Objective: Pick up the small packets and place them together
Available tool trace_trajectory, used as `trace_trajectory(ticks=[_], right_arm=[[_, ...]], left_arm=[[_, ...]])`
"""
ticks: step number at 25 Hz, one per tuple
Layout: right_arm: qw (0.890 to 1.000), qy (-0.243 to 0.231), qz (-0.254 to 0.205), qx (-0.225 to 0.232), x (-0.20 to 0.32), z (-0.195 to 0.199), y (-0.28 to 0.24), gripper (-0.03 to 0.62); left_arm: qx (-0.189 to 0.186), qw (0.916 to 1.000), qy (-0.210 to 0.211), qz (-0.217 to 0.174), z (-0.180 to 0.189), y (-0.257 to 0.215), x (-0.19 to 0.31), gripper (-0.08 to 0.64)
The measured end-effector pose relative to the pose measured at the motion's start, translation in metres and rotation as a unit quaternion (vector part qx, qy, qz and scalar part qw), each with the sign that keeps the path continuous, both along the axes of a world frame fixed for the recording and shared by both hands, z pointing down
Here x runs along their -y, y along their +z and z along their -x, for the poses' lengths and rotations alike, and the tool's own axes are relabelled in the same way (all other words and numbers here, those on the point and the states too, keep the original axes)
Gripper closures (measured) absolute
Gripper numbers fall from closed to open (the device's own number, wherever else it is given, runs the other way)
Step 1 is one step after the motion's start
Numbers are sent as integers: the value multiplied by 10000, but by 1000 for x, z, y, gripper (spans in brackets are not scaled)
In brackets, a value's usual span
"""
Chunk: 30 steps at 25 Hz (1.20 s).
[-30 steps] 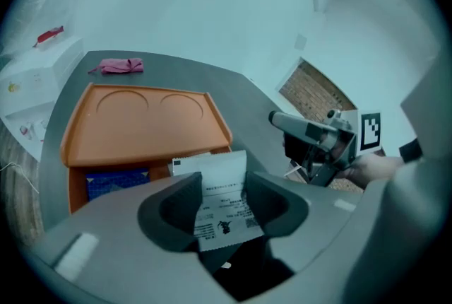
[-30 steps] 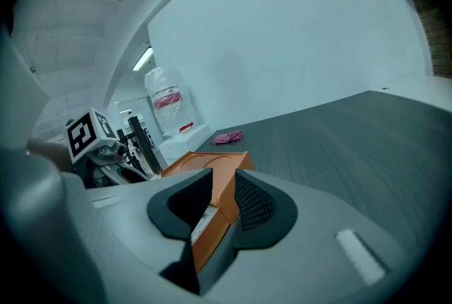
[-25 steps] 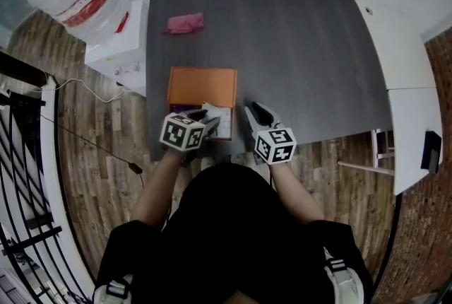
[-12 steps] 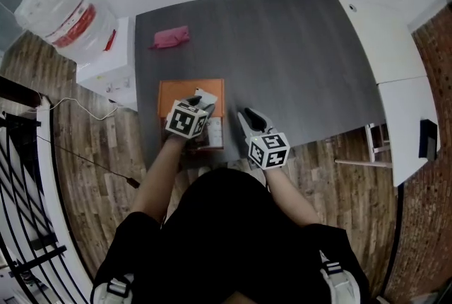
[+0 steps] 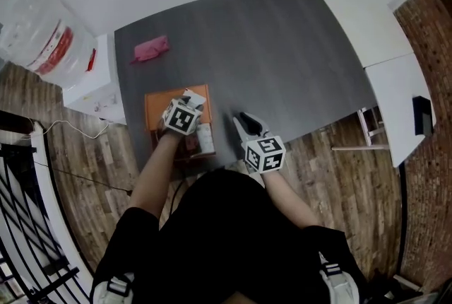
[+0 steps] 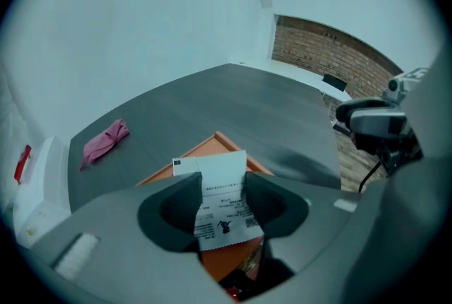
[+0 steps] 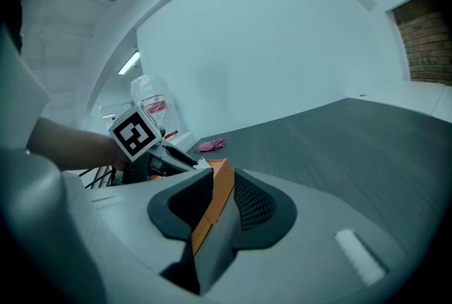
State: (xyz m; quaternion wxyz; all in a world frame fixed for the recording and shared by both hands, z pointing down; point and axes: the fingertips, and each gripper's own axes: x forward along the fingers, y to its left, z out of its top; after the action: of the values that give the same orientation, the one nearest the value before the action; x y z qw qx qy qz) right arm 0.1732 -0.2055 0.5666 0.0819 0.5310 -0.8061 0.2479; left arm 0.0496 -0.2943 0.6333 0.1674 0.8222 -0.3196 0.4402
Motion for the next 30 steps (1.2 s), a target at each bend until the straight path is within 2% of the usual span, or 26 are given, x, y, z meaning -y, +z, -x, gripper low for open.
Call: trace_trajectory(ticks=[3, 5, 7, 9, 14, 21, 25, 30], right_arm=[[9999, 141, 43, -4, -3, -8, 2, 497], [9998, 183, 61, -16, -5, -10, 3, 499], [9998, 160, 64, -37, -6, -8, 3, 502], [9999, 111, 57, -63, -8, -7, 2, 502], [9999, 40, 24, -91, -7, -3, 0, 502], [9996, -241, -29, -133, -4, 14, -4, 502], [9990, -411, -93, -132, 0, 25, -8, 509], [9972, -734, -58, -159, 0, 47, -7, 509]], left_arm=[[-90, 9994, -292, 167, -1, 6, 4, 367], [-166, 9990, -383, 147, -5, 7, 9, 363], [-171, 9992, -368, 53, -8, 5, 12, 354], [-105, 9993, -364, -21, -8, 2, 12, 308], [-519, 9979, -315, -224, -16, -14, 8, 291], [-885, 9940, -472, -432, 3, -36, -13, 299], [-974, 9919, -606, -540, 26, -47, -32, 312], [-1171, 9888, -827, -419, 51, -40, -63, 327]])
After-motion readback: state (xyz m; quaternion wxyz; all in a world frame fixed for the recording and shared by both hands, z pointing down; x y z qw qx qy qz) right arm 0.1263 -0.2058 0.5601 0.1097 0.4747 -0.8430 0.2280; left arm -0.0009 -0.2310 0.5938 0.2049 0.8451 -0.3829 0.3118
